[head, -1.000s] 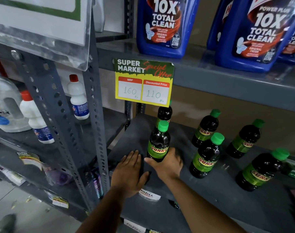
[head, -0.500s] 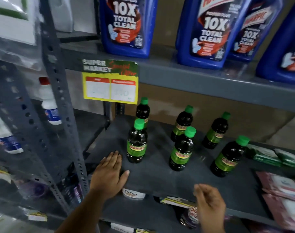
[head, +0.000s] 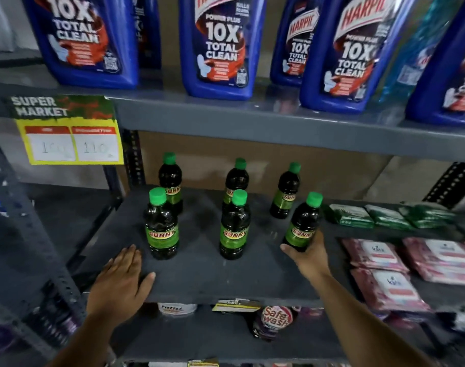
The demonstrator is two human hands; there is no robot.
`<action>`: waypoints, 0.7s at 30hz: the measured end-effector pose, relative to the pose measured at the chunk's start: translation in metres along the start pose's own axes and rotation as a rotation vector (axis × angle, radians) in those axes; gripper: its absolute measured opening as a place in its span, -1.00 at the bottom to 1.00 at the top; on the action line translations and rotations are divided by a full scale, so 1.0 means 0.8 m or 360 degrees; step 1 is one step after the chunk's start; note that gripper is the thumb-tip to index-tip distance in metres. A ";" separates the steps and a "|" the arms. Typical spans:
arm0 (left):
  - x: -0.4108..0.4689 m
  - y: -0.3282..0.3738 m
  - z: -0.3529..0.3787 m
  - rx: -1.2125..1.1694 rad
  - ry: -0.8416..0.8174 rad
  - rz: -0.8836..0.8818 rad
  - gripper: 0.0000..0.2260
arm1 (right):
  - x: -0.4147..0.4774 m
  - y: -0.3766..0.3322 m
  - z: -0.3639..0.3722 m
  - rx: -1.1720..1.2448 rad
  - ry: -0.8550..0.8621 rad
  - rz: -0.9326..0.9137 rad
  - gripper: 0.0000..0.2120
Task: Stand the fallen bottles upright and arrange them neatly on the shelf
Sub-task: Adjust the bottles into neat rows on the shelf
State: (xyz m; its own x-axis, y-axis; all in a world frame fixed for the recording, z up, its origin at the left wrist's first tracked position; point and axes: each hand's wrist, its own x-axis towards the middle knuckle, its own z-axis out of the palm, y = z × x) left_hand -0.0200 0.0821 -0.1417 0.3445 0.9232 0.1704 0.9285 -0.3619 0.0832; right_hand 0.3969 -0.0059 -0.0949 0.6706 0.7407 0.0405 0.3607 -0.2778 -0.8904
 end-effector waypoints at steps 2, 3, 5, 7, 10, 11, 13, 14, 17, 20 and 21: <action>0.000 0.001 0.001 0.0014 -0.0017 -0.0011 -0.24 | -0.004 0.000 0.004 -0.0017 0.0030 0.0010 -0.27; 0.000 0.000 0.000 0.0016 -0.0017 -0.0014 -0.23 | -0.007 0.001 0.006 -0.0029 0.0038 -0.0006 -0.30; 0.000 0.003 0.003 0.0013 -0.0031 0.0016 -0.24 | -0.014 0.008 0.002 -0.0049 0.0051 0.0006 -0.35; 0.001 0.001 0.002 0.0014 -0.0034 0.0019 -0.24 | -0.023 0.010 0.000 -0.0055 0.0052 -0.0009 -0.37; 0.005 -0.002 -0.002 0.0011 -0.0039 -0.0008 -0.25 | -0.040 0.008 -0.002 -0.0054 0.0027 -0.0037 -0.38; 0.006 -0.001 -0.002 0.0011 -0.0045 -0.0002 -0.26 | -0.047 0.011 -0.004 -0.0055 0.0024 -0.0034 -0.39; 0.005 0.000 -0.003 0.0016 -0.0064 0.0013 -0.27 | -0.061 0.019 -0.005 -0.0076 0.0051 -0.0038 -0.38; 0.004 0.001 -0.003 0.0016 -0.0075 0.0015 -0.27 | -0.069 0.024 -0.007 -0.0098 0.0071 -0.0054 -0.39; 0.002 0.002 -0.003 0.0011 -0.0075 0.0009 -0.28 | -0.085 0.031 -0.011 -0.0098 0.0095 -0.0075 -0.42; 0.001 0.001 -0.003 0.0001 -0.0055 -0.0003 -0.26 | -0.091 0.030 -0.012 -0.0070 0.0089 -0.0092 -0.43; 0.001 0.000 -0.003 -0.0002 -0.0050 -0.0003 -0.26 | -0.092 0.029 -0.011 -0.0072 0.0096 -0.0108 -0.44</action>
State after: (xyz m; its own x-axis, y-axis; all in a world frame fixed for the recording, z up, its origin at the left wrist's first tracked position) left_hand -0.0197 0.0826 -0.1395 0.3467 0.9276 0.1393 0.9291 -0.3600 0.0849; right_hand 0.3618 -0.0720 -0.1146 0.6809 0.7210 0.1285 0.4344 -0.2564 -0.8634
